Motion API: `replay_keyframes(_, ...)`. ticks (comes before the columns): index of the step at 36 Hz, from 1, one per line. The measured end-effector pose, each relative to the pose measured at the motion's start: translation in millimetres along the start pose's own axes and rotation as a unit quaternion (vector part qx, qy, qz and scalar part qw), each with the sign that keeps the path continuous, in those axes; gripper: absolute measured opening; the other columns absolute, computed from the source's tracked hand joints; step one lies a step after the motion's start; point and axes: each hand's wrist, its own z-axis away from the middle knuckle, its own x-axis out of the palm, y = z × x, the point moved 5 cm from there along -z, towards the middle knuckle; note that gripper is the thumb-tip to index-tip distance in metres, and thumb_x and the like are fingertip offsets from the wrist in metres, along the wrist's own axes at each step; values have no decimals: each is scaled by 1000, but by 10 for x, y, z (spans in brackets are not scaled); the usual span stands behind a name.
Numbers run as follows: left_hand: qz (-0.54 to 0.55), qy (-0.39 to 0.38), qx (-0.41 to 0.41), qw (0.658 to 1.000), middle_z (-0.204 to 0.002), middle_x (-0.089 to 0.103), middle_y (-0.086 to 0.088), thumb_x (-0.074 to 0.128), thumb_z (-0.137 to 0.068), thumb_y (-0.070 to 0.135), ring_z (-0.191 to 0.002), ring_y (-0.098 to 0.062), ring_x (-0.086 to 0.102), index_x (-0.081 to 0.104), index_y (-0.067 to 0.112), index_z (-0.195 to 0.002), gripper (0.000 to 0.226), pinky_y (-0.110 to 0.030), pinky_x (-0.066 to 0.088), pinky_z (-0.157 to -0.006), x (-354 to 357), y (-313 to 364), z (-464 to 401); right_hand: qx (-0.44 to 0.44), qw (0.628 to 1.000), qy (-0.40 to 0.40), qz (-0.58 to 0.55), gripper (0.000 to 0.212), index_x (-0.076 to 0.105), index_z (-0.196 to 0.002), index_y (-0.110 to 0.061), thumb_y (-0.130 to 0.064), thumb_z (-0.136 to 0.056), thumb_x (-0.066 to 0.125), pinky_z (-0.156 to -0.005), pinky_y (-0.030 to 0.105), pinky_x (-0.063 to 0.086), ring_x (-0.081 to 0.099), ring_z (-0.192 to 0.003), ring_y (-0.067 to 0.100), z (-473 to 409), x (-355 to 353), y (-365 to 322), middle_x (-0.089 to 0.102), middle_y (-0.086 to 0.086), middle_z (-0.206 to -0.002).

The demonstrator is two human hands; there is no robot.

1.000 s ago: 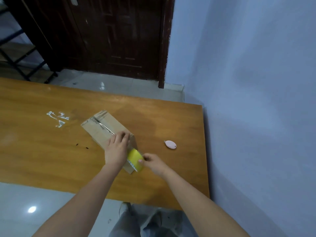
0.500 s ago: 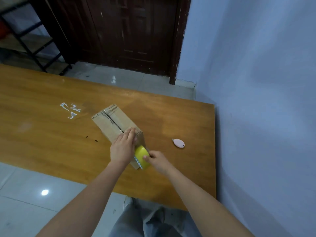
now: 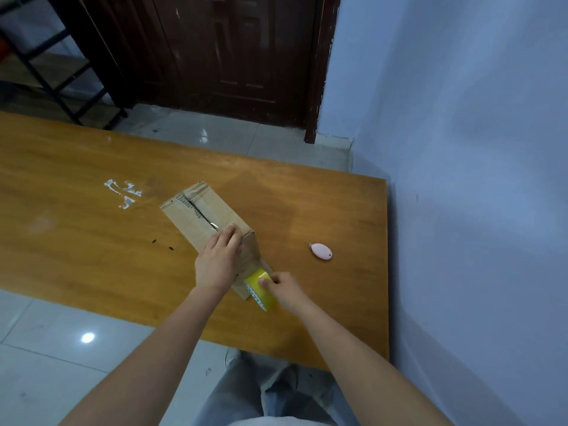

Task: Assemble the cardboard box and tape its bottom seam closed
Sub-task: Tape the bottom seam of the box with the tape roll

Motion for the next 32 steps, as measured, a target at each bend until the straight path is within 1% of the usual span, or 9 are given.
replay_keyframes(7, 17, 4, 5, 1000, -127, 61, -13, 63, -90, 14, -116, -33, 58, 68, 5, -106, 19, -46, 56, -73, 14, 2, 29, 6, 999, 37, 26, 40, 42, -58, -20, -40, -89, 55, -52, 31, 26, 39, -52, 16, -25, 29, 21, 41, -2, -57)
replay_keyframes(10, 20, -3, 3, 1000, -128, 60, -14, 62, -90, 14, -117, -33, 56, 68, 5, -108, 21, -47, 55, -77, 16, 6, 37, 17, 998, 22, 50, 36, 51, -63, -18, -41, -91, 53, -52, 31, 30, 44, -51, 15, -8, 34, 51, 45, -3, -56)
replay_keyframes(15, 33, 19, 1, 999, -125, 60, -19, 67, -86, 7, -114, -38, 58, 68, -2, -106, 22, -51, 52, -86, 3, 47, 49, 31, 998, 4, 54, 41, 44, -61, -19, -44, -94, 48, -58, 31, 29, 42, -55, 17, 10, 66, 69, 43, -1, -59)
replay_keyframes(18, -9, 36, 26, 999, -119, 61, -25, 71, -81, 3, -106, -43, 61, 67, -6, -101, 22, -53, 50, -86, -40, 114, 49, 26, 998, 5, 60, 42, 43, -62, -19, -46, -94, 46, -59, 31, 29, 42, -56, 17, 6, 61, 53, 44, -1, -60)
replay_keyframes(21, -71, 12, 48, 996, -110, 62, -22, 72, -81, 17, -94, -40, 62, 64, -4, -109, 37, -47, 51, -81, -56, 146, 90, 16, 998, 4, 55, 38, 51, -70, -19, -47, -95, 44, -60, 32, 34, 49, -63, 17, 18, 84, 59, 53, 0, -69)
replay_keyframes(25, -98, -86, 36, 991, -129, 53, -20, 66, -80, 49, -119, -38, 51, 42, 0, -139, 80, -48, 40, -102, 49, 121, 254, 7, 999, 13, 40, 40, 59, -99, -14, -46, -99, 35, -71, 36, 42, 59, -87, 26, 20, 149, 81, 64, 10, -97)
replay_keyframes(27, -119, -125, 34, 984, -146, 38, -18, 56, -80, 63, -136, -34, 34, 26, 4, -147, 94, -48, 24, -113, 112, 139, 340, 5, 999, 23, 34, 38, 58, -94, -19, -46, -100, 31, -65, 32, 39, 56, -83, 22, 34, 165, 93, 62, 4, -91)
replay_keyframes(29, -125, -142, 21, 982, -154, 25, -17, 53, -78, 68, -143, -32, 20, 16, 6, -149, 101, -48, 14, -116, 154, 152, 386, 12, 999, 24, 19, 36, 54, -90, -23, -45, -100, 28, -60, 27, 37, 54, -81, 18, 39, 177, 112, 56, -4, -83)
replay_keyframes(32, -123, -150, -1, 981, -156, 16, -15, 48, -77, 72, -145, -30, 9, 8, 7, -150, 105, -48, 5, -117, 180, 174, 395, 16, 1000, 20, -1, 37, 56, -93, -23, -43, -101, 26, -71, 30, 38, 54, -89, 18, 25, 165, 136, 58, -2, -92)
